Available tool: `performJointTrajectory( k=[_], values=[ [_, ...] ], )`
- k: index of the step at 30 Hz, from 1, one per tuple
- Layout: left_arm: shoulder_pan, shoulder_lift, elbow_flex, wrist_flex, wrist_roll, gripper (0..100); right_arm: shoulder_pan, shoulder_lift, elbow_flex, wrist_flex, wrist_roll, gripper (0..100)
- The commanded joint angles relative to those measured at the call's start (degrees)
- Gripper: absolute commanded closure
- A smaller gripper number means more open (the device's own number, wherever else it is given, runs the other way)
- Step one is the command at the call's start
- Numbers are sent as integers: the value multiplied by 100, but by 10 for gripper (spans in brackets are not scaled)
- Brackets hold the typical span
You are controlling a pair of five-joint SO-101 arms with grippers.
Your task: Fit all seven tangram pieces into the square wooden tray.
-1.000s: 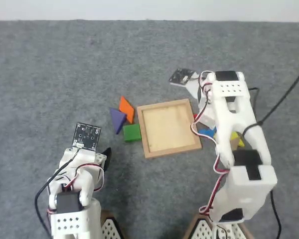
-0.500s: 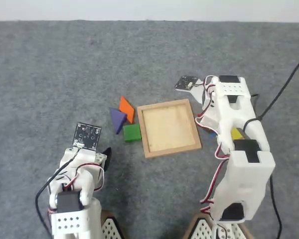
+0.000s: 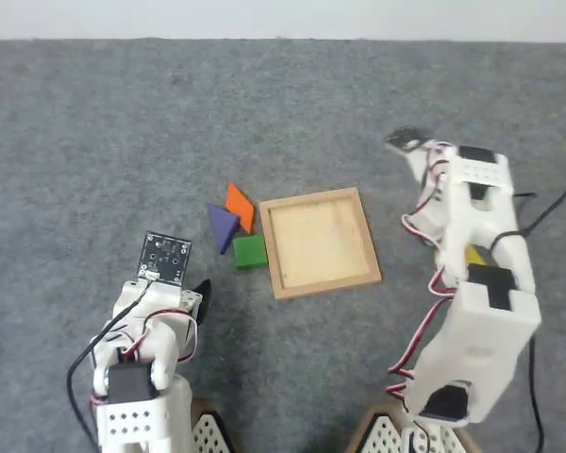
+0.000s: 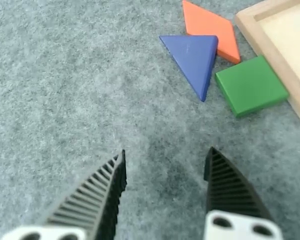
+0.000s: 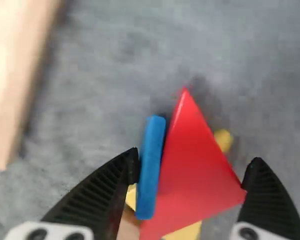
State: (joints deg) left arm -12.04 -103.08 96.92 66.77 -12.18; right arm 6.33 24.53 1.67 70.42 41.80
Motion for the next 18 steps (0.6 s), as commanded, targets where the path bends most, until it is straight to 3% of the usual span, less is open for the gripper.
performJointTrajectory(
  k=[1, 4, 10, 18],
  values=[
    [9, -123, -48, 35, -97, 752, 189, -699, -273, 13, -668, 666],
    [9, -123, -48, 35, -97, 752, 171, -1156, -273, 233, -1073, 666],
    [9, -123, -48, 35, -97, 752, 514, -1437, -264, 119, -1116, 666],
    [9, -123, -48, 35, -97, 752, 901, -593, -237, -286, -1125, 666]
  ],
)
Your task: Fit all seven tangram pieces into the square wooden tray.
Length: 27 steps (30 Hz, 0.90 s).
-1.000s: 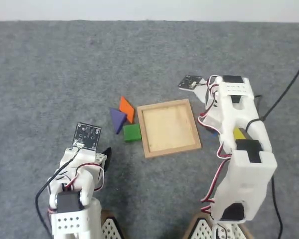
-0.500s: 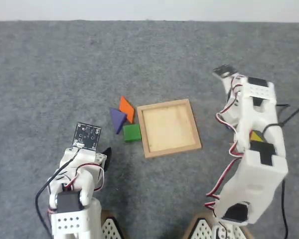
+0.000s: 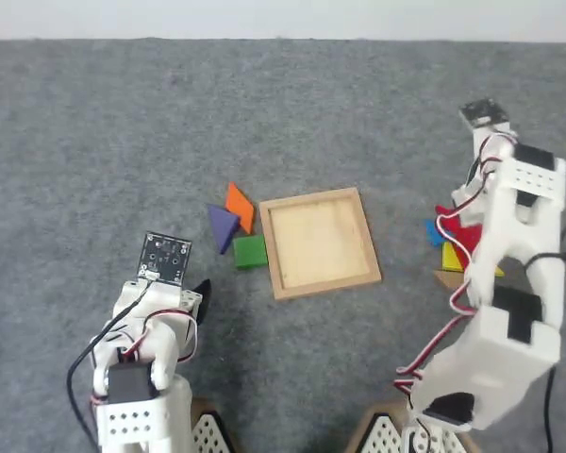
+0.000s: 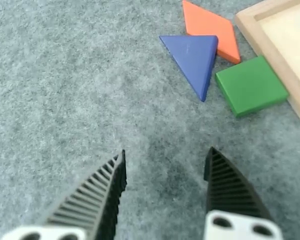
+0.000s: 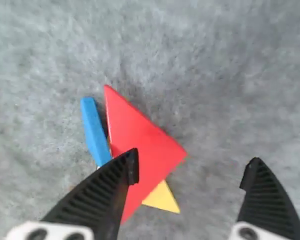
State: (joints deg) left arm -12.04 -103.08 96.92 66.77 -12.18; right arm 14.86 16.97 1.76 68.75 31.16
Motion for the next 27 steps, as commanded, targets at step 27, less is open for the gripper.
performJointTrajectory(
  k=[27],
  values=[
    [9, -123, -48, 35, -97, 752, -1068, 1156, -141, 295, 88, 666]
  ],
)
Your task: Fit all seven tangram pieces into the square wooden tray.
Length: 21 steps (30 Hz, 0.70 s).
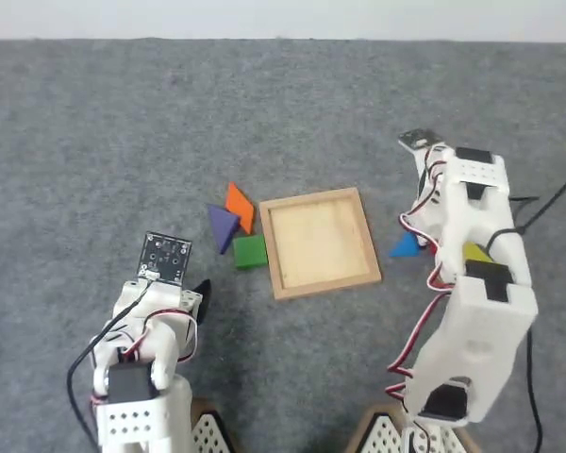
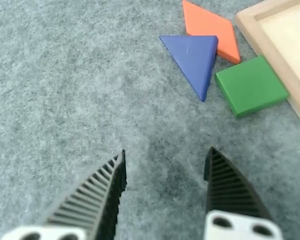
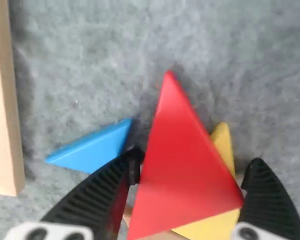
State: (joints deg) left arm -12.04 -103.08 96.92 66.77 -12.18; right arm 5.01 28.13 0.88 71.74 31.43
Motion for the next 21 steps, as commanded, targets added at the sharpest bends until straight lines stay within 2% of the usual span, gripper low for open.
performJointTrajectory(
  k=[1, 6, 14, 21],
  values=[
    [9, -123, -48, 35, -97, 752, -57, 92, -70, 4, 62, 666],
    [9, -123, -48, 35, -97, 752, -84, 127, -176, 127, 53, 678],
    [9, -123, -48, 35, -97, 752, -92, 92, -185, 84, -334, 944],
    [9, -123, -48, 35, -97, 752, -189, 92, -738, 716, -343, 924]
  ],
)
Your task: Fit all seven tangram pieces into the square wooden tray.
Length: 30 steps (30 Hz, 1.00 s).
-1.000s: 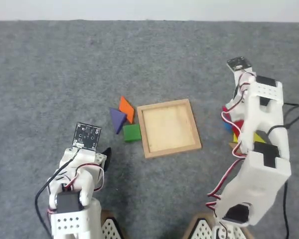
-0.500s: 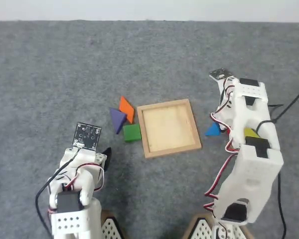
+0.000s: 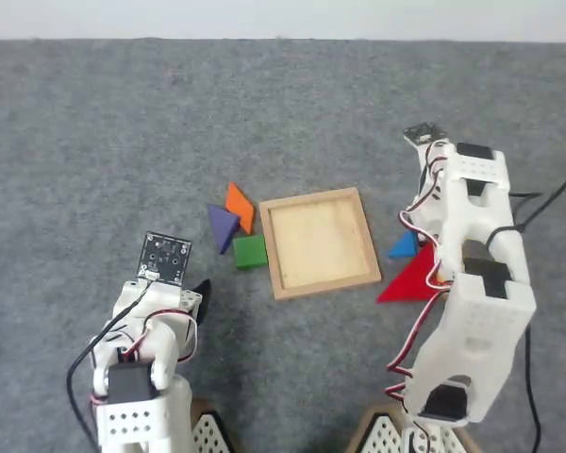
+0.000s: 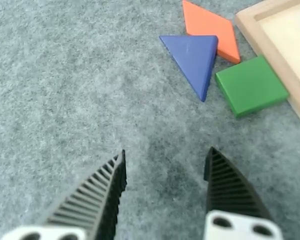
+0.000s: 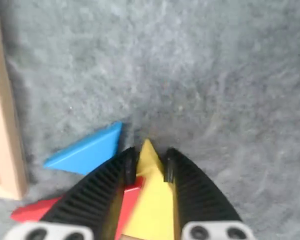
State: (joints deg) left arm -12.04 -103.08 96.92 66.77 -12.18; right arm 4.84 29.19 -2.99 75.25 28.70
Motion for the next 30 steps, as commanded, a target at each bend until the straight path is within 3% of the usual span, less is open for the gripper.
performJointTrajectory(
  k=[1, 5, 11, 15, 20, 30],
  values=[
    [9, -123, -48, 35, -97, 752, -171, -13, -484, 541, -70, 924],
    [9, -123, -48, 35, -97, 752, -145, -391, -730, 1244, -158, 921],
    [9, -123, -48, 35, -97, 752, -321, -2774, 343, 1226, -510, 920],
    [9, -123, -48, 35, -97, 752, -523, -3881, 2075, 787, 79, 847],
    [9, -123, -48, 35, -97, 752, -523, -4013, 3859, 40, 976, 758],
    [9, -123, -48, 35, -97, 752, 303, -3987, 4870, -215, 2084, 757]
  ],
)
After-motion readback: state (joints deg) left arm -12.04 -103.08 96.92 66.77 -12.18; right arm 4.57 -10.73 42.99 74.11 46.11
